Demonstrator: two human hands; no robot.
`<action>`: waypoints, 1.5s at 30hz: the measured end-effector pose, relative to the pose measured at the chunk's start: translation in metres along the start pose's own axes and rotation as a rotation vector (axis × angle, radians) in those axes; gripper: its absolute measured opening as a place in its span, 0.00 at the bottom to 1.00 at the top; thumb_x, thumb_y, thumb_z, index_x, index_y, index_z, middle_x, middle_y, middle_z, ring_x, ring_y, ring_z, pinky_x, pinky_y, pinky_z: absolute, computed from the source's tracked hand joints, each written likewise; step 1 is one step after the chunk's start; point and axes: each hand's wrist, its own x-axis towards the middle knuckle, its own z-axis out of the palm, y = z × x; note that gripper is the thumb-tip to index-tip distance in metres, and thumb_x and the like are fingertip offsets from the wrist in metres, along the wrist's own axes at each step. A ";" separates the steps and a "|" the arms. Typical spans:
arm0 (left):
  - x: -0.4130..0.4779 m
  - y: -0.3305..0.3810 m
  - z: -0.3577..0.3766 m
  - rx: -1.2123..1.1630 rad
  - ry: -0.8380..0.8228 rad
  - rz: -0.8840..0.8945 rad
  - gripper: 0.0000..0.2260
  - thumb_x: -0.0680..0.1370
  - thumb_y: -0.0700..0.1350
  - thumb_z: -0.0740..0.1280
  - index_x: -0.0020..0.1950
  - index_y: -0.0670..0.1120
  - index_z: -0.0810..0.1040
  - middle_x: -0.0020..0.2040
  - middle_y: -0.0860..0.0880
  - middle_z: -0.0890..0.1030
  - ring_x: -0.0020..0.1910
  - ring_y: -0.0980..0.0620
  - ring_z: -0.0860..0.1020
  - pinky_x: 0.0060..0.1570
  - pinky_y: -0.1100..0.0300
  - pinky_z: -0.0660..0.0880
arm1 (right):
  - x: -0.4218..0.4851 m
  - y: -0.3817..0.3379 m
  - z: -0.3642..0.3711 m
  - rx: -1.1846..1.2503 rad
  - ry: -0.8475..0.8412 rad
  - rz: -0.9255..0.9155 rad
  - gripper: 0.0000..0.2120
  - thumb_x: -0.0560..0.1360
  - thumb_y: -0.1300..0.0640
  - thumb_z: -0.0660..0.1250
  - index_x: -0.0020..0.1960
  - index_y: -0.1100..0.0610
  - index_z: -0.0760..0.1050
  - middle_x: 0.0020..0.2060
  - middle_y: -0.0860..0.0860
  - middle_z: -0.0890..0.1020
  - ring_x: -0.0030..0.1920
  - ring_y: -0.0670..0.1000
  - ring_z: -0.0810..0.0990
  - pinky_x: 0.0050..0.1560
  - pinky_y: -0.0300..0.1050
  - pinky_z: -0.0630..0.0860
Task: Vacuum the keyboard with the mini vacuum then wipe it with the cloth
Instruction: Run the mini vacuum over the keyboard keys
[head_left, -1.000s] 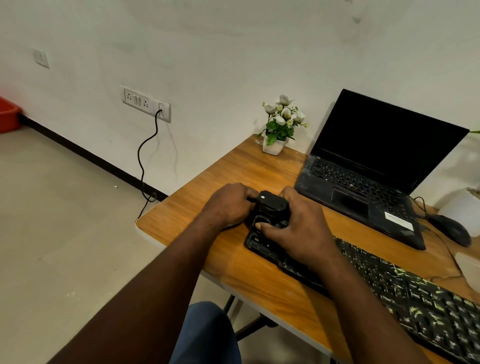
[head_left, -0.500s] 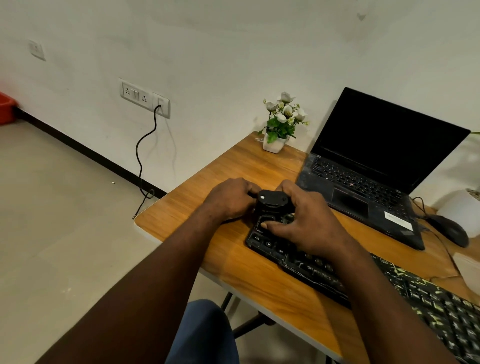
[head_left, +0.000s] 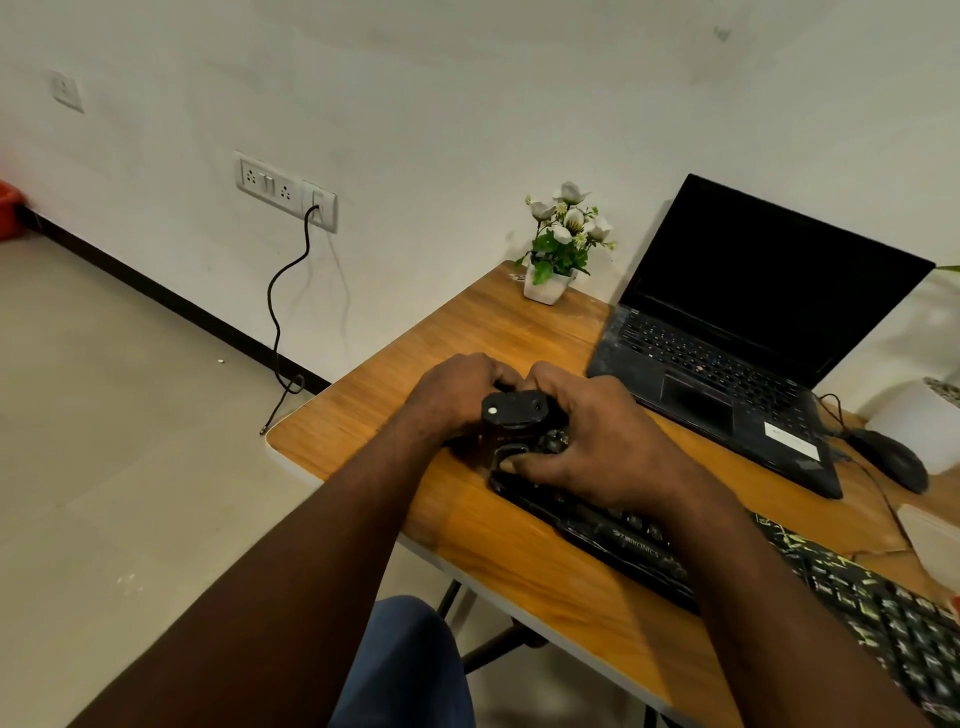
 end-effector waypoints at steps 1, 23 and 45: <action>0.000 -0.001 0.001 -0.017 -0.006 0.011 0.13 0.77 0.50 0.70 0.34 0.61 0.74 0.35 0.61 0.77 0.36 0.59 0.75 0.35 0.60 0.69 | 0.000 0.003 0.000 -0.006 0.011 0.014 0.21 0.68 0.55 0.82 0.50 0.42 0.73 0.42 0.44 0.84 0.42 0.43 0.83 0.39 0.41 0.79; 0.008 -0.014 0.013 -0.095 0.048 0.029 0.06 0.78 0.53 0.71 0.52 0.61 0.86 0.54 0.59 0.86 0.52 0.57 0.80 0.55 0.50 0.79 | 0.026 0.066 -0.016 0.045 0.210 0.312 0.22 0.68 0.54 0.82 0.56 0.50 0.74 0.48 0.46 0.83 0.48 0.44 0.84 0.43 0.39 0.81; 0.009 -0.014 0.016 -0.089 0.051 0.032 0.06 0.77 0.58 0.71 0.52 0.64 0.86 0.57 0.62 0.85 0.56 0.58 0.79 0.56 0.52 0.77 | 0.022 0.074 -0.030 -0.157 0.202 0.305 0.23 0.68 0.54 0.82 0.56 0.50 0.72 0.49 0.47 0.81 0.49 0.48 0.81 0.42 0.37 0.77</action>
